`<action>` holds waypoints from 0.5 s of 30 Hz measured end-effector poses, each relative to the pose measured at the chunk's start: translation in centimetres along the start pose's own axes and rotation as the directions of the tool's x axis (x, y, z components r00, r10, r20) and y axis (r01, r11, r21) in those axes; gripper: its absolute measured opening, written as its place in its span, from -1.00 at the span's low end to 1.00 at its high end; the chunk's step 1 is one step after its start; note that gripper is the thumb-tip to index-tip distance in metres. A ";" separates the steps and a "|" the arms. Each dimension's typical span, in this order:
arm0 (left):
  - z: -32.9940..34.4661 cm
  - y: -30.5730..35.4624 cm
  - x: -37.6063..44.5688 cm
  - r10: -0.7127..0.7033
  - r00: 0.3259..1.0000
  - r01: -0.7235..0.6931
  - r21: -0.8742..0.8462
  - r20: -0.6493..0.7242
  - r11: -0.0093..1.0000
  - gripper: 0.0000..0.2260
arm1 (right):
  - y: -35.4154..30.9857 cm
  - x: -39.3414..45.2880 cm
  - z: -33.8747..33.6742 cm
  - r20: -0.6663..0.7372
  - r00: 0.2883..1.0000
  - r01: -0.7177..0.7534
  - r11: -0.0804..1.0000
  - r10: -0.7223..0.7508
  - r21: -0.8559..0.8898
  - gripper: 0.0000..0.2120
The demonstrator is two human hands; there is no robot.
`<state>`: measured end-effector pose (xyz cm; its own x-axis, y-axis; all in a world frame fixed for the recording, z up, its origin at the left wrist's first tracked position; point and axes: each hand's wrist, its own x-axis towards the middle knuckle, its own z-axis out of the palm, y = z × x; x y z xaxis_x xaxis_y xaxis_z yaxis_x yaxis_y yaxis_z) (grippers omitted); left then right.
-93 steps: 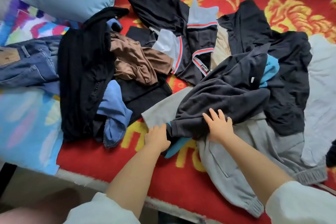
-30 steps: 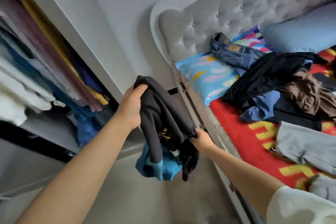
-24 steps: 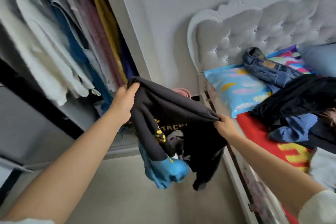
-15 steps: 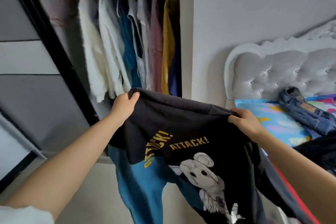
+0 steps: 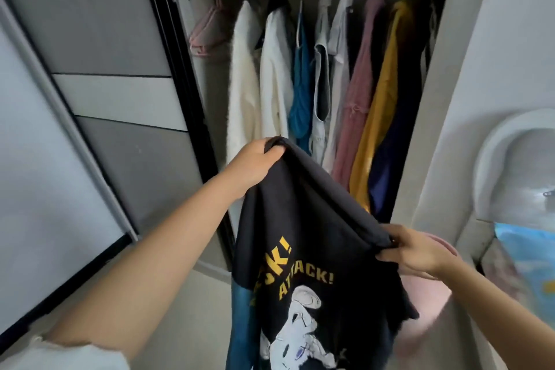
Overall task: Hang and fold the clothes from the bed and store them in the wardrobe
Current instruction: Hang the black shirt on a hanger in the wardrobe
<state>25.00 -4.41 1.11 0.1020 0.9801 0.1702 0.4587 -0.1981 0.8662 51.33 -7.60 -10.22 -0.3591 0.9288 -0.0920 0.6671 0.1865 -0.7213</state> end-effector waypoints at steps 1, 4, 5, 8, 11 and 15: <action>-0.6 0.0 0.9 0.041 0.999 -0.041 0.012 -0.001 0.999 -0.78 | 0.3 1.7 -0.2 0.045 0.999 0.007 1.000 -0.007 0.002 -0.80; -2.6 0.0 4.1 0.159 0.983 -0.154 0.058 -0.093 0.986 -0.73 | 0.2 7.7 -1.3 0.162 0.980 0.118 0.993 -0.118 0.011 -0.78; -3.5 0.1 5.4 0.180 0.974 -0.175 0.050 -0.138 0.983 -0.73 | 0.0 9.7 -1.8 0.180 0.971 0.145 0.987 -0.156 0.069 -0.78; -5.9 0.5 8.9 0.211 0.953 -0.209 0.031 -0.216 0.977 -0.75 | -2.3 15.0 -3.1 0.183 0.957 0.192 0.963 -0.226 0.188 -0.61; -6.9 0.2 13.1 0.207 0.951 -0.214 -0.005 -0.232 0.977 -0.77 | -6.6 20.8 -3.2 0.140 0.927 0.259 0.863 -0.348 0.433 -0.64; -7.1 -1.2 17.7 0.204 0.961 -0.194 0.070 -0.185 0.978 -0.80 | -13.0 26.6 -3.2 0.004 0.922 0.315 0.755 -0.388 0.576 -0.68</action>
<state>20.03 13.20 6.40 0.0284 0.9036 0.4275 0.4910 -0.3852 0.7814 35.19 15.71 -1.04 -0.5924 0.7824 0.1920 0.0146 0.2487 -0.9685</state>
